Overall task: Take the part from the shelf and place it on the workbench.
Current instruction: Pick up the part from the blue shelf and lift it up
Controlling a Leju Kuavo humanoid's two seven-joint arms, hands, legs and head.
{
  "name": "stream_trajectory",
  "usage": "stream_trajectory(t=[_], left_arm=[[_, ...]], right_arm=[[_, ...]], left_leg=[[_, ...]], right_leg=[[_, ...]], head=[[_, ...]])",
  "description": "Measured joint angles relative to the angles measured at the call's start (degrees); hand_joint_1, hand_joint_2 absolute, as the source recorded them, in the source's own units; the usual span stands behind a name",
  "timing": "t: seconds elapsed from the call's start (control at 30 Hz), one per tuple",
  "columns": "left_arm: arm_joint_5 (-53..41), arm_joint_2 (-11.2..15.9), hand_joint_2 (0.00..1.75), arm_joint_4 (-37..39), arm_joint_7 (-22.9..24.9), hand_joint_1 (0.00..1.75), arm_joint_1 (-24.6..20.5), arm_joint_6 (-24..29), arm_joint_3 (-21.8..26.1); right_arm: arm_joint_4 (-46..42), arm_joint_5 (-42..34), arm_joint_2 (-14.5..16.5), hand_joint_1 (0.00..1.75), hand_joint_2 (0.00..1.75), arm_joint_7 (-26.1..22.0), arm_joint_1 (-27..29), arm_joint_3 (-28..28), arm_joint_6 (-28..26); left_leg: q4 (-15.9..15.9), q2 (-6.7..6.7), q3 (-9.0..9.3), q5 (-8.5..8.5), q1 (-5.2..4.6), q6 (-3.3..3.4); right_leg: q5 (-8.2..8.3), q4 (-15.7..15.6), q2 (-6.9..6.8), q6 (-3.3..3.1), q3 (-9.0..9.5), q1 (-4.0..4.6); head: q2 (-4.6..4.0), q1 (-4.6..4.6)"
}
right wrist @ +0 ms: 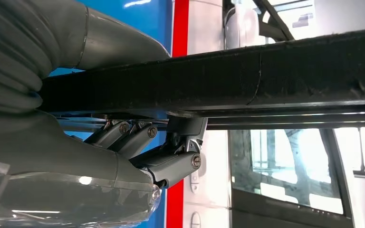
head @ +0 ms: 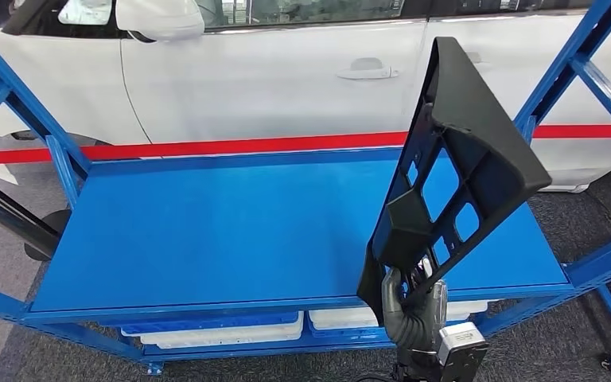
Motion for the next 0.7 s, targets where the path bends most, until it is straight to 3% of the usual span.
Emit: stream_trajectory(t=[0.07, 0.2, 0.27, 0.33, 0.37, 0.4, 0.43, 0.53, 0.6, 0.7], left_arm=[[0.02, 0.03, 1.75, 0.0, 0.0, 0.0, -0.14, 0.09, 0.05], [0.24, 0.03, 1.75, 0.0, -0.48, 0.0, -0.08, 0.28, 0.48], [0.45, 0.02, 1.75, 0.0, -0.9, 0.0, -0.1, 0.44, 0.97], [0.74, 0.02, 1.75, 0.0, -1.22, 0.0, -0.11, 0.66, 1.5], [0.93, 0.02, 1.75, 0.0, -1.35, 0.0, -0.07, 0.75, 1.79], [1.11, 0.02, 1.75, 0.0, -1.47, 0.0, -0.03, 0.81, 2.1], [1.28, 0.01, 1.75, 0.0, -1.56, 0.0, 0.02, 0.84, 2.37], [1.42, -0.09, 1.75, -0.01, -1.78, 0.0, 0.04, 0.87, 2.81], [1.55, -0.12, 1.75, -0.03, -1.89, 0.0, -0.04, 0.9, 2.99], [1.92, -0.22, 1.75, -0.04, -2.02, 0.0, -0.03, 0.9, 3.58]], right_arm=[[0.1, 0.23, 0.1, 1.75, 1.75, -0.18, 0.19, -0.53, 0.01], [0.34, 1.95, 0.53, 1.75, 1.75, -2.91, 1.6, -2.49, 1.07], [0.14, 2.66, 0.87, 1.75, 1.75, -5.69, 3.12, -3.95, 2.23], [-0.43, 3.08, 1.28, 1.75, 1.75, -8.18, 5.33, -5.32, 2.93], [-0.85, 3.2, 1.52, 1.75, 1.75, -9.14, 6.59, -5.95, 3.06], [-1.31, 3.32, 1.79, 1.75, 1.75, -9.89, 7.75, -6.54, 3.1], [-1.78, 3.4, 2.04, 1.75, 1.75, -10.44, 8.74, -7.09, 3.12], [-3.02, 3.55, 2.65, 1.75, 1.75, -11.12, 10.28, -8.36, 3.16], [-3.72, 3.8, 3.09, 1.75, 1.75, -11.36, 11.0, -8.95, 3.2], [-5.26, 4.05, 4.34, 1.75, 1.75, -11.72, 13.0, -10.55, 3.81]], left_leg=[[-4.88, -0.02, 2.19, 1.51, -0.28, 0.59], [-6.37, -0.14, 2.65, 1.95, -0.25, 1.82], [-6.99, -0.1, 2.9, 2.36, 0.07, 2.53], [-7.03, -0.09, 2.88, 2.37, 0.02, 2.83], [-7.02, -0.1, 2.89, 2.34, 0.01, 2.85], [-7.01, -0.12, 2.91, 2.3, 0.02, 2.82], [-6.97, -0.13, 2.96, 2.23, 0.04, 2.74], [-6.51, -0.14, 3.11, 1.75, 0.04, 1.99], [-6.22, -0.13, 3.1, 1.39, -0.11, 1.21], [-6.09, -0.14, 3.18, 1.09, 0.04, 0.1]], right_leg=[[-0.16, 0.26, 0.05, 0.42, -0.09, 0.15], [-0.55, 0.69, -0.04, 1.57, -0.27, 0.14], [-3.09, 4.51, -0.02, 2.14, -1.89, 0.0], [-6.65, 11.64, -0.01, 2.53, -5.28, -0.32], [-7.56, 14.5, -0.02, 2.7, -6.71, -0.5], [-7.42, 15.59, -0.04, 2.84, -7.31, -0.69], [-6.26, 14.58, -0.05, 2.96, -6.88, -0.89], [-1.35, 3.89, -0.09, 2.92, -1.64, -1.19], [-0.66, 0.61, 0.0, 2.46, -0.07, -1.04], [-0.51, 0.5, 0.03, 1.31, -0.08, -0.81]], head=[[0.0, 0.0], [0.0, 0.01], [0.0, 0.01], [0.0, 0.01], [0.0, 0.01], [0.0, 0.01], [0.0, 0.01], [0.0, 0.02], [0.0, 0.01], [0.0, 0.01]])
